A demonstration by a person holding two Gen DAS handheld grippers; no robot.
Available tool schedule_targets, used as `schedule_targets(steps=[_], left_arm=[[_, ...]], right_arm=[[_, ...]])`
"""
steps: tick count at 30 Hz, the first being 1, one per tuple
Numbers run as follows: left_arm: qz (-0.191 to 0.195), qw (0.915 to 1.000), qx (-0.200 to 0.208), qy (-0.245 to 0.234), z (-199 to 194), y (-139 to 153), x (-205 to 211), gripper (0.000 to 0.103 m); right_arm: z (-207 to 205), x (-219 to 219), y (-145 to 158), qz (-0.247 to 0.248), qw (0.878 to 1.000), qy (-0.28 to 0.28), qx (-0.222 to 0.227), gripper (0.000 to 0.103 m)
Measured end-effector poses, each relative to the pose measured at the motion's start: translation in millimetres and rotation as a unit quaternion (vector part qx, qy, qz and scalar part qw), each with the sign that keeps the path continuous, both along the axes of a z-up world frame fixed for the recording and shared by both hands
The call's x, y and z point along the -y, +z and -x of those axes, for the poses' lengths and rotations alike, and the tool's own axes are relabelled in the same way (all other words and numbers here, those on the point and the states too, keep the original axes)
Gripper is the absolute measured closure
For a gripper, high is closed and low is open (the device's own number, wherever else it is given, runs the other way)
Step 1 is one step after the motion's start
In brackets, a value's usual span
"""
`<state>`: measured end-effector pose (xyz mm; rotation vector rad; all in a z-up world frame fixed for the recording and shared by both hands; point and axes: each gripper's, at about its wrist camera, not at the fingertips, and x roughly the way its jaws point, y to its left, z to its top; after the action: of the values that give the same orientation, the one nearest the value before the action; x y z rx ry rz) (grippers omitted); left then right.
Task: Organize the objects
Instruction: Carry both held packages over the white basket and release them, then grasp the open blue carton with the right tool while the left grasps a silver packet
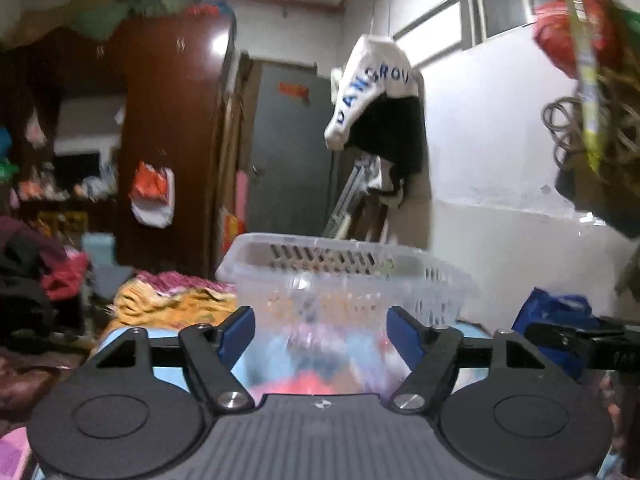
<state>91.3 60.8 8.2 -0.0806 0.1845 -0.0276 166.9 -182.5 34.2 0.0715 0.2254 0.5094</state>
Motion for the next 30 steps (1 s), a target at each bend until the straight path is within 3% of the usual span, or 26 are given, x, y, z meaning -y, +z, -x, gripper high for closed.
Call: schedule_targets(steps=[2,5,9,12,17,20,24,30], left_arm=[[-0.009,0.9997,-0.004,0.021,22,-20,13,0.026],[-0.028,0.9993,-0.023,0.008,41,-41,29,0.026],[-0.032,0.9994,0.001,0.013,60,-48,34,0.026],[-0.035,0.9993,0.002,0.014,59,-52,37,0.026],[0.001,0.9997,0.0,0.026,61,-58,28,0.026],[-0.015,0.9995,0.01,0.026,59,-61,31,0.024],[-0.01,0.9991,-0.002,0.042,71,-70,22,0.024],[-0.034,0.998,-0.021,0.049,69,-77,28,0.024]], right_arm=[[25,-3,-21,0.008,1.0,0.004,-0.009,0.0],[52,-13,-45,0.011,1.0,0.019,-0.005,0.0],[49,-24,-54,0.025,0.999,0.046,-0.007,0.0],[40,-30,-51,0.027,0.999,0.046,-0.01,0.008],[36,-40,-56,0.045,0.998,0.043,-0.022,0.023],[45,-42,-66,0.046,0.997,0.047,-0.029,0.029],[48,-40,-68,0.056,0.997,0.053,-0.032,0.051],[48,-42,-67,0.058,0.997,0.045,-0.026,0.048]])
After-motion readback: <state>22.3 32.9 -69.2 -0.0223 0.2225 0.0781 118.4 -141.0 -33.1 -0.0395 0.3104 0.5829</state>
